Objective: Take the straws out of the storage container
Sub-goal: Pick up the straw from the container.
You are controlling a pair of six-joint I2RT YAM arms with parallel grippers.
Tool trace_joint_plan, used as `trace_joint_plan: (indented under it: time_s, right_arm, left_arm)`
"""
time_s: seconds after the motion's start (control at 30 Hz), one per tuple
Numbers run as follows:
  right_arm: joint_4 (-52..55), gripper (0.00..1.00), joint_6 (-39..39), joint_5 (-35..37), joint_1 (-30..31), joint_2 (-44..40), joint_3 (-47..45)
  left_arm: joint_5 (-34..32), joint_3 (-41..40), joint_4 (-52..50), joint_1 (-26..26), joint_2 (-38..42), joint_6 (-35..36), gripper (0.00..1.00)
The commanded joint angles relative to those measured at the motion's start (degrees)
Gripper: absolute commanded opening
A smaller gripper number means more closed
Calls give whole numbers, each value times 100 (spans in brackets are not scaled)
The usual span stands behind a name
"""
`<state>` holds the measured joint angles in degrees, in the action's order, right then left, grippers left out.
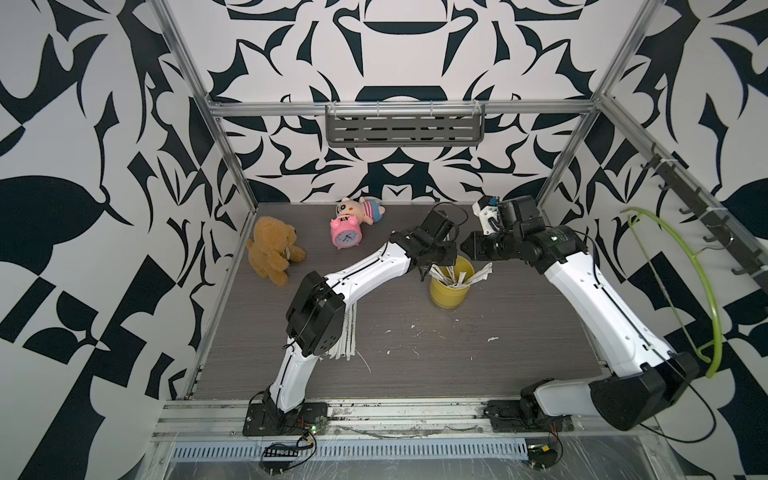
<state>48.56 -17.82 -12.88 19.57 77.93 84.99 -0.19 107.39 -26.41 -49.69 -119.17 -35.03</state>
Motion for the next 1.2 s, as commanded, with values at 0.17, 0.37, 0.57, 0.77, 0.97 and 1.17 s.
trace_joint_plan:
  time_s: [0.17,0.37,0.57,0.77,0.97,1.17]
  right_arm:
    - [-140,18,80,-39,-26,-69,105]
    - [-137,17,67,-47,-26,-76,122]
    - [-150,17,30,-10,-28,-177,243]
    - [-252,14,-80,45,-31,-414,307]
    - [-272,14,-129,105,-24,-580,296]
    - [-356,18,-163,100,-24,-847,305]
  left_arm:
    - [-43,255,5,46,-45,263,7]
    - [-25,287,-50,47,66,399,3]
    - [-109,287,-127,46,348,667,0]
    - [-131,283,-151,47,633,962,0]
    - [-107,238,-116,45,917,1192,0]
    - [49,273,-53,47,1340,1378,0]
